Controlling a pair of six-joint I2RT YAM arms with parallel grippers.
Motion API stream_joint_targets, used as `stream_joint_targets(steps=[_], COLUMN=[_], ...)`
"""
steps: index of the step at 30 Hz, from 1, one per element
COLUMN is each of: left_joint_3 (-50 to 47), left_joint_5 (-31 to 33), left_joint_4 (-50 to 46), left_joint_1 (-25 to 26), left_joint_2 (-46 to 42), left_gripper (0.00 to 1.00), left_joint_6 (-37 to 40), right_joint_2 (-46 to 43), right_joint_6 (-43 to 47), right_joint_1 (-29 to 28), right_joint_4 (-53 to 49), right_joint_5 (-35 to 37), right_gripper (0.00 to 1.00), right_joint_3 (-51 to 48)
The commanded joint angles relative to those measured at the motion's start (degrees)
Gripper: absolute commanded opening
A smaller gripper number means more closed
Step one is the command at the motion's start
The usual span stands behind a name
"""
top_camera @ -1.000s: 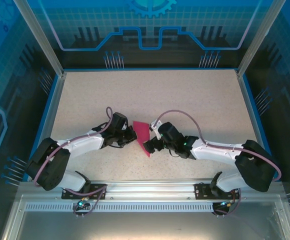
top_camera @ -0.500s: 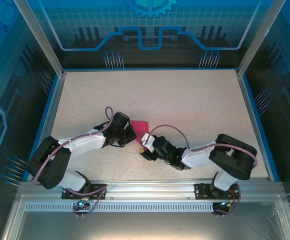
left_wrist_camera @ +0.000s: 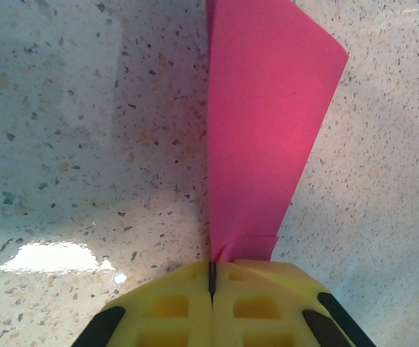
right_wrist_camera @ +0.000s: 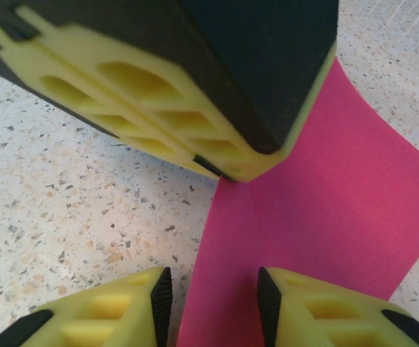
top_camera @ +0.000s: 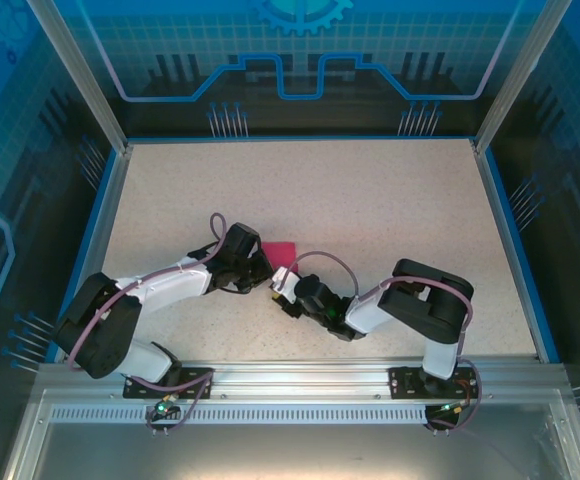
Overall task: Fold a paper plane with a square sheet of paper (pick it up from the middle)
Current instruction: Fold the wing for the fifth time at the center of the table.
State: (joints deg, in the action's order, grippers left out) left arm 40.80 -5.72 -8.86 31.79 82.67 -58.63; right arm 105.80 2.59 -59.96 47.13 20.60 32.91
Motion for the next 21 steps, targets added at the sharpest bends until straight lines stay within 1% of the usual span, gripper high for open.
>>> stream_joint_targets(steps=[1,7,9,11,15,18,21], left_joint_3=[1.8,2.1,2.4,2.7,3.7,3.9,3.7], left_joint_5=[0.9,1.2,1.6,2.1,3.2,3.2,3.3], left_joint_4=[-2.0,-2.4,-2.9,-3.6,-5.1,-5.9,-6.9], left_joint_1=[0.5,0.5,0.5,0.5,0.0,-1.6,-3.5], left_joint_2=[-0.8,-0.8,-1.0,-1.2,-1.7,-2.7,-4.5], left_gripper=[0.00,0.00,0.04,0.11,0.30,0.39,0.49], left_joint_6=[-1.3,-1.1,-0.9,-0.6,0.4,1.3,2.6], right_joint_2=[1.5,1.6,1.4,0.9,0.4,-0.1,-1.0], right_joint_6=[-0.3,-2.2,-3.2,-4.4,-7.4,-10.3,-14.2], right_joint_1=[-0.8,0.1,0.6,1.2,3.1,5.0,7.7], right_joint_4=[3.9,3.5,3.8,3.9,4.7,4.9,4.9], right_joint_5=[0.7,-0.8,-1.5,-2.7,-6.4,-10.2,-15.4], right_gripper=[0.32,0.16,0.14,0.11,0.07,0.06,0.04], right_joint_3=[1.0,0.5,-0.2,-1.0,-2.3,-3.0,-3.6])
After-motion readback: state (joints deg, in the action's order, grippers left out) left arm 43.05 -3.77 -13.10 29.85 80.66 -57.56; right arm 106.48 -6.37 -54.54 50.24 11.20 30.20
